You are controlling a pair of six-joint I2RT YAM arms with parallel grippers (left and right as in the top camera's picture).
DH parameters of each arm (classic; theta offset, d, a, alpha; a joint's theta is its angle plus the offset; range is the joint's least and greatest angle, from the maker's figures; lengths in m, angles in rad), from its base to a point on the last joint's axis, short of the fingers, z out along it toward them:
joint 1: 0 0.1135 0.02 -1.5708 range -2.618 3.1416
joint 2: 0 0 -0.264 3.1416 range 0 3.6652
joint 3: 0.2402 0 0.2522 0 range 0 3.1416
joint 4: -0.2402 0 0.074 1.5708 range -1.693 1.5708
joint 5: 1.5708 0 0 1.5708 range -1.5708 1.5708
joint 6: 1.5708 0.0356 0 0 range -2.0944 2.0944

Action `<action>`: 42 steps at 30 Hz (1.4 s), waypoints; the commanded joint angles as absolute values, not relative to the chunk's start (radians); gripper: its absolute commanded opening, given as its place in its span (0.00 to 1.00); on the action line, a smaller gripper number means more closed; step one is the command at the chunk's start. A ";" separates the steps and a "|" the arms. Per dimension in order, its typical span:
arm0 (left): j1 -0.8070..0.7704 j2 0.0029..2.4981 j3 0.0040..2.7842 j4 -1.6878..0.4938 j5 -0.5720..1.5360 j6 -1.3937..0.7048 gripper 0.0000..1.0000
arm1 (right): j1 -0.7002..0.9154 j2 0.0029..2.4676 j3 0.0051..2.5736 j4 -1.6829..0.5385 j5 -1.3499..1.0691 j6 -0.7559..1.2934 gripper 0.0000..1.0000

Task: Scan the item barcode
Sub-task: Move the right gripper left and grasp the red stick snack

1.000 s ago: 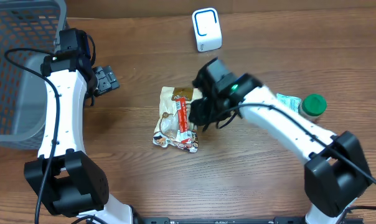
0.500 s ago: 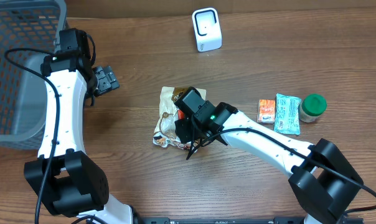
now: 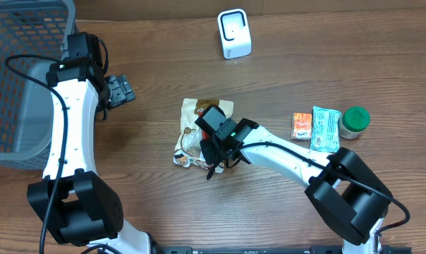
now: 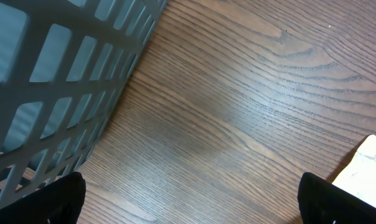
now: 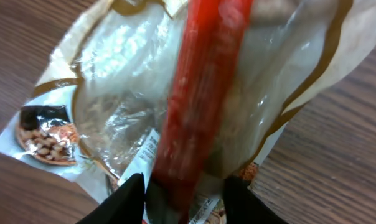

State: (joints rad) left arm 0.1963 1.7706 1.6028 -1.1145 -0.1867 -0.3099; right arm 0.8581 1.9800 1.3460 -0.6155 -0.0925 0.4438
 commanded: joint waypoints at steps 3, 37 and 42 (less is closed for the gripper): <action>0.189 1.745 1.618 -1.114 -0.183 -0.292 1.00 | 0.863 1.988 1.342 -0.622 -0.098 0.446 0.09; 0.189 1.745 1.618 -1.114 -0.183 -0.292 1.00 | 0.762 1.816 1.328 -0.845 0.081 0.663 0.04; 0.189 1.745 1.618 -1.114 -0.183 -0.292 1.00 | 0.779 1.816 1.244 -0.730 0.081 0.685 0.04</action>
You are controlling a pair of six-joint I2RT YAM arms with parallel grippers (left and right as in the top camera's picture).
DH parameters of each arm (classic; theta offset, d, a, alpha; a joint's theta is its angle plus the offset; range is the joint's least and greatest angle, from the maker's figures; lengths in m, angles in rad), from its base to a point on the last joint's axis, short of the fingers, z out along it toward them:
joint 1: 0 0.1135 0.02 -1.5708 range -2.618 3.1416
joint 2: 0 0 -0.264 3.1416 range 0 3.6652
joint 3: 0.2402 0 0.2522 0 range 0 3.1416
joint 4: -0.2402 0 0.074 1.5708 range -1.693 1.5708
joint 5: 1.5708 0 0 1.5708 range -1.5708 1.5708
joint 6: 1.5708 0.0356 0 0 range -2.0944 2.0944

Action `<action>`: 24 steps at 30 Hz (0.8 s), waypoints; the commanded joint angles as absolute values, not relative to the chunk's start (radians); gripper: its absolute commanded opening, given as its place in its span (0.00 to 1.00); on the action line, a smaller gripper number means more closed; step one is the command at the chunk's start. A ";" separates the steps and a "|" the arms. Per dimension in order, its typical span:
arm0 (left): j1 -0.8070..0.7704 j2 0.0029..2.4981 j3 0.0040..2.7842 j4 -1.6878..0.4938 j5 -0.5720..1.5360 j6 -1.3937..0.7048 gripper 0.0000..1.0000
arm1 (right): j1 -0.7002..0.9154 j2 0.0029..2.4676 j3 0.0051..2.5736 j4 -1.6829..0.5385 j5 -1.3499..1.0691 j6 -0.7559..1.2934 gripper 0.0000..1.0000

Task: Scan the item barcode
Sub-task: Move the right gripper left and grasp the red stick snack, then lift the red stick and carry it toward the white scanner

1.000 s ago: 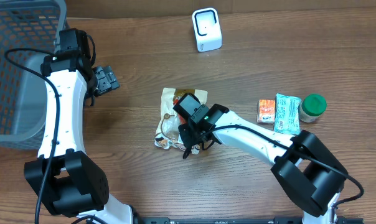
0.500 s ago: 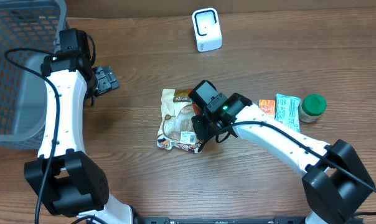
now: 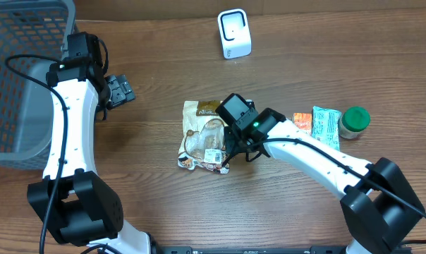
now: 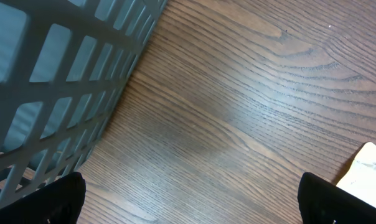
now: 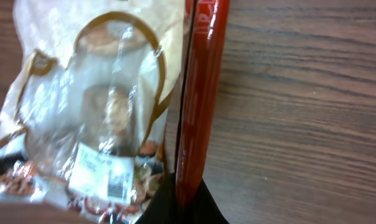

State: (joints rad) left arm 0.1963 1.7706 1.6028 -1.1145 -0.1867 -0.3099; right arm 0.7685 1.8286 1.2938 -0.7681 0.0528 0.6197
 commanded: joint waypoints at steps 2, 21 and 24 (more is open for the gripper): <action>0.189 1.745 1.618 -1.114 -0.183 -0.292 1.00 | 0.779 1.816 1.214 -0.688 0.081 0.685 0.04; 0.189 1.745 1.618 -1.114 -0.183 -0.292 1.00 | 0.779 1.816 1.182 -0.659 0.081 0.673 0.04; 0.189 1.745 1.618 -1.114 -0.183 -0.292 1.00 | 0.779 1.816 1.182 -0.659 0.081 0.673 0.04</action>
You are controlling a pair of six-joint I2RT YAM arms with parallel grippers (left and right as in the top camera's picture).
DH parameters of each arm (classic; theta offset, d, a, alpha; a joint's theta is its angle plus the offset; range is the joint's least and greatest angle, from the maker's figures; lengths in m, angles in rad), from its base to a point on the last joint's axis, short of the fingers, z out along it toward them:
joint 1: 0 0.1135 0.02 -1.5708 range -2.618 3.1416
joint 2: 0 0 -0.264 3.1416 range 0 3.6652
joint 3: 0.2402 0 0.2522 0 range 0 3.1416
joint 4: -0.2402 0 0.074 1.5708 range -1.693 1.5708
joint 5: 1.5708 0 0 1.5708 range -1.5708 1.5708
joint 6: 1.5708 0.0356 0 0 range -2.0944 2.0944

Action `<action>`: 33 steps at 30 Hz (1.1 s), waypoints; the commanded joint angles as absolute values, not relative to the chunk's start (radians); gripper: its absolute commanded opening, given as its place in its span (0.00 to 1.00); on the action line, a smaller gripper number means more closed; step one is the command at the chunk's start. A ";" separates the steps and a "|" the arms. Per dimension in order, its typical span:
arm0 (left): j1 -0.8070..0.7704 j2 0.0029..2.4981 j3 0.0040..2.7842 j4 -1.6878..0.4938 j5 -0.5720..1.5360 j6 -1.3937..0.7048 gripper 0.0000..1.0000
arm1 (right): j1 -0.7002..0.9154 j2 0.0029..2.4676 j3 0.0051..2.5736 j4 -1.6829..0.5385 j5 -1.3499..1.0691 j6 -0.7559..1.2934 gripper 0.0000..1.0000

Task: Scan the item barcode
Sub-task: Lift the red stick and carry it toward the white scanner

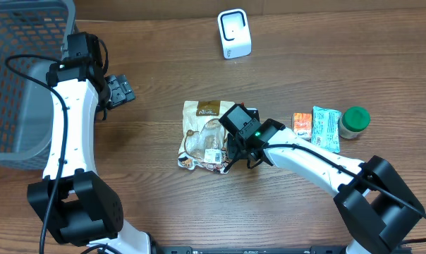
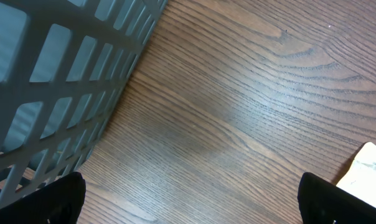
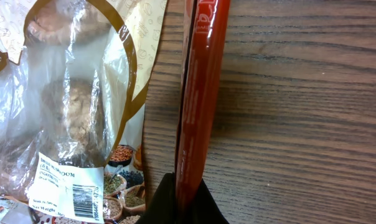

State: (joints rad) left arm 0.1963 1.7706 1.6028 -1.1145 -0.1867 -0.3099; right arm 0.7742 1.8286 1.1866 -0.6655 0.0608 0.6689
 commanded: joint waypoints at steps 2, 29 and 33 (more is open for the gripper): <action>0.189 1.745 1.618 -1.114 -0.183 -0.292 1.00 | 0.779 1.816 1.182 -0.659 0.081 0.673 0.04; 0.189 1.745 1.618 -1.114 -0.183 -0.292 1.00 | 0.775 1.813 1.190 -0.673 0.074 0.611 0.04; 0.189 1.745 1.618 -1.114 -0.183 -0.292 1.00 | 0.749 1.790 1.219 -0.712 0.074 0.559 0.04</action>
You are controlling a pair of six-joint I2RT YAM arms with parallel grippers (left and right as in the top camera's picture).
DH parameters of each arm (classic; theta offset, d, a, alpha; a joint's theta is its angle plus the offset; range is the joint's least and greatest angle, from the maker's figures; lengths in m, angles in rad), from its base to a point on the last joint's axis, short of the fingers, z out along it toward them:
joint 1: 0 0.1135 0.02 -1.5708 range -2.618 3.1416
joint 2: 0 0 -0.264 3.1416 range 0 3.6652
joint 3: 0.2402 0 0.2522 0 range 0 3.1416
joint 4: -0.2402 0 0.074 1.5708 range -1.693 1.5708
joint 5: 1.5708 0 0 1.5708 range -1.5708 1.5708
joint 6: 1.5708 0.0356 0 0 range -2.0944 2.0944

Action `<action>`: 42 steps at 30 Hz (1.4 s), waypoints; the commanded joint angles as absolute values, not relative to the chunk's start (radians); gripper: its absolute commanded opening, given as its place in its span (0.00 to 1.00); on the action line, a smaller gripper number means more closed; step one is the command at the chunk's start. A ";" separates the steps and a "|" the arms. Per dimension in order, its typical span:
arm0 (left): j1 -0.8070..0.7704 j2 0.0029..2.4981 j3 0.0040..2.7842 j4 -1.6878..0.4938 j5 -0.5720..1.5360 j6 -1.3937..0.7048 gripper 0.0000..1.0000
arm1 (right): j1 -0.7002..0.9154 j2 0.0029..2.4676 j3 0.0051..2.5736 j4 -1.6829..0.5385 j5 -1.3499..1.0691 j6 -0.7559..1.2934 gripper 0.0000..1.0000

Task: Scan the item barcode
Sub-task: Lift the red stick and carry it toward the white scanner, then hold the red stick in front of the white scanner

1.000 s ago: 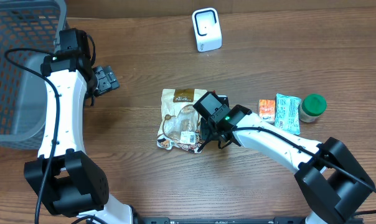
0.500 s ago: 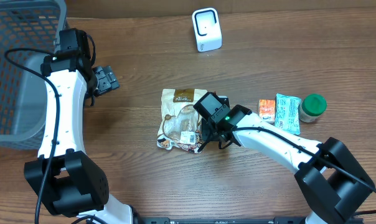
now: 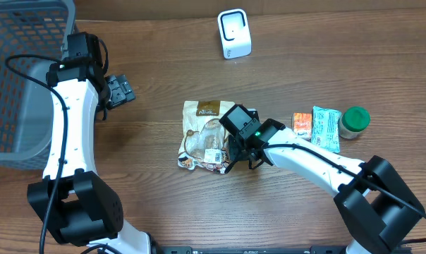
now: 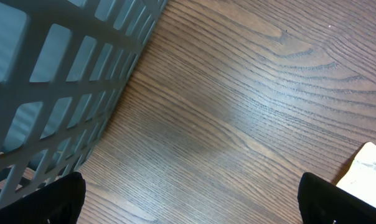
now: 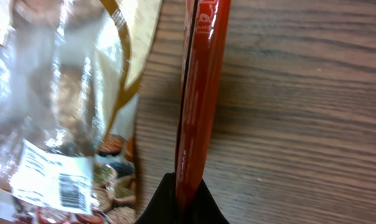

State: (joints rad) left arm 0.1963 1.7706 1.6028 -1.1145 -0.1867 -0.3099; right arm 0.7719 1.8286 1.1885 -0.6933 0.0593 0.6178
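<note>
A thin red packet (image 5: 198, 93) is seen edge-on, and my right gripper (image 5: 187, 200) is shut on its near end. It hangs over bare wood just right of a clear and brown snack bag (image 5: 63, 118) that lies flat with its white barcode label (image 5: 57, 182) facing up. From overhead, the right gripper (image 3: 237, 149) is at the bag's (image 3: 201, 134) right edge. The white scanner (image 3: 234, 33) stands at the far middle of the table. My left gripper (image 3: 118, 90) stays open beside the basket, and nothing lies between its fingertips (image 4: 62, 194).
A grey mesh basket (image 3: 15, 77) fills the far left corner, and its wall (image 4: 51, 68) is close to my left gripper. An orange packet (image 3: 302, 125), a teal packet (image 3: 325, 128) and a green-lidded jar (image 3: 354, 121) lie at the right.
My right gripper has shifted slightly beside the bag, which now looks a little blurred in the right wrist view. It is still shut on the red packet. The left arm has not moved.
My right gripper first held the red packet directly over the snack bag. Then it was at the bag's right edge with the packet edge-on over bare wood. It has stayed there with only small shifts. The left gripper has stayed open by the basket.
</note>
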 commanded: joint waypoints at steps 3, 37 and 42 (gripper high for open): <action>0.189 1.745 1.618 -1.114 -0.183 -0.292 1.00 | 0.720 1.762 1.232 -0.742 0.073 0.484 0.04; 0.189 1.745 1.618 -1.114 -0.183 -0.292 1.00 | 0.641 1.710 1.664 -0.933 0.414 -0.204 0.03; 0.189 1.745 1.618 -1.114 -0.183 -0.292 1.00 | 0.561 1.711 1.765 -0.858 0.384 -0.359 0.03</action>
State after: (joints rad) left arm 0.1963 1.7706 1.6028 -1.1145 -0.1867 -0.3099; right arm 0.6056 1.7485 1.7180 -0.8986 0.3782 -0.2150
